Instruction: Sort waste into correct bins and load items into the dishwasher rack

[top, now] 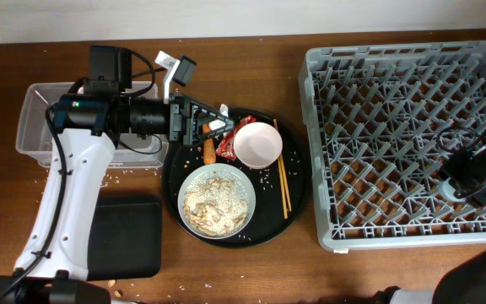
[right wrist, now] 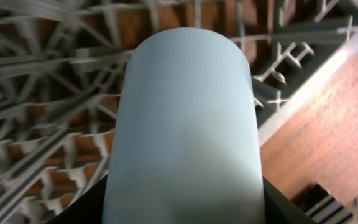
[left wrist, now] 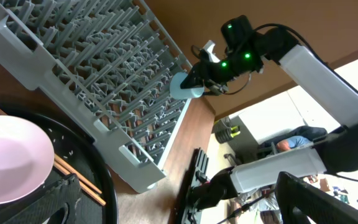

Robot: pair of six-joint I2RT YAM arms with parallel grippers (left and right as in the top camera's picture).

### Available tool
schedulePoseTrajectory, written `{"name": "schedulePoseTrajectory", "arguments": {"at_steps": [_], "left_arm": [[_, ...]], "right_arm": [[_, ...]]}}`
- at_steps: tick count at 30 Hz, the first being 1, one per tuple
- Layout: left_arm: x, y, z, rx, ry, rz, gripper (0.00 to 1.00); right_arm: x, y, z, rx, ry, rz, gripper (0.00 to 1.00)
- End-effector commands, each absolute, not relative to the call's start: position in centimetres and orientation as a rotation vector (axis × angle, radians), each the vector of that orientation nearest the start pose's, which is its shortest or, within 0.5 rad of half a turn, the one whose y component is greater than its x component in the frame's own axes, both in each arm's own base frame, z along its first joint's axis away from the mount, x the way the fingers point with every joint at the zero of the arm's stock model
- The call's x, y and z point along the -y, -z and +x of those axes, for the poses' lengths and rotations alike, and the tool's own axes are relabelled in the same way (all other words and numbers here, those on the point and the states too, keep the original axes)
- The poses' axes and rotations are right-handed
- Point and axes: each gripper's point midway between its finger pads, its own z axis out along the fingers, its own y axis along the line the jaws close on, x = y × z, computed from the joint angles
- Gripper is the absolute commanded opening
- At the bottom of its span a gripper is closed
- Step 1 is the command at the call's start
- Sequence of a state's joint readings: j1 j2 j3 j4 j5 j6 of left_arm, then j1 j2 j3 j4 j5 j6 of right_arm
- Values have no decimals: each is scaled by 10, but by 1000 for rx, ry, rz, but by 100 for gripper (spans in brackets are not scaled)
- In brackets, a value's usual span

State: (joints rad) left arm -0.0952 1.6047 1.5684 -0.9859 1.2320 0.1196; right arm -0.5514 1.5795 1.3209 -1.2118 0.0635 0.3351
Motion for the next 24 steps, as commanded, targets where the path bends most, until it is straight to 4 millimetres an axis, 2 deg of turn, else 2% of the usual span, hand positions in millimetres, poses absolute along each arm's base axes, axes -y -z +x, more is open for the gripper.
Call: {"name": "schedulePoseTrajectory", "arguments": {"at_steps": [1,2,3,5,6,7,9,10,11,13,14,15,16,17,18,19,20,21,23,24], "left_arm": [[194,-316,328,-2103,1522,667,99],[194,-316,328,-2103,1522,667,99],[194,-316,328,-2105,1521,666,99],[194,-316,328,-2105,1519,666,99],[194,-316,328,-2105,1519,666,99],[194,-314,329,-2115,1505,665,99],[194,-284,340,-2260,1254,665,99],[189,-253,352,-2402,950,650,99],[194,-237,355,-2489,747,614,99],[196,-230,361,-2520,572,557,99],[193,-228,365,-2531,520,504,99],[190,-227,365,-2551,508,469,99],[186,-227,363,-2567,506,447,99],[173,-236,363,-2576,500,391,99],[151,-254,361,-2569,480,325,99],[120,-275,357,-2556,410,236,99],[89,-291,348,-2545,323,128,99],[57,-304,335,-2526,227,-17,99],[21,-318,316,-2492,129,-132,99],[16,-323,309,-2483,122,-150,99]], "right_arm": [[167,-115,251,-2763,70,1364,45],[163,-115,263,-2738,-12,1342,49],[151,-115,268,-2750,-124,1308,67],[138,-118,268,-2767,-225,1301,88],[137,-125,269,-2768,-238,1300,92],[134,-141,272,-2750,-269,1289,92],[108,-188,298,-2666,-486,1026,91],[75,-225,317,-2582,-627,744,87],[33,-253,328,-2527,-676,474,82],[-22,-263,333,-2543,-656,210,79],[-57,-257,334,-2584,-605,56,75],[-88,-246,339,-2615,-551,-41,61],[-120,-226,350,-2644,-484,-113,54],[-141,-201,357,-2693,-413,-136,54],[-153,-169,367,-2750,-292,-122,53],[-159,-135,379,-2791,-192,-101,49],[-169,-103,392,-2819,-177,-114,48],[-172,-78,399,-2845,-164,-106,48],[-175,-42,408,-2880,-146,-107,44],[-176,-34,410,-2884,-144,-107,43]]}}
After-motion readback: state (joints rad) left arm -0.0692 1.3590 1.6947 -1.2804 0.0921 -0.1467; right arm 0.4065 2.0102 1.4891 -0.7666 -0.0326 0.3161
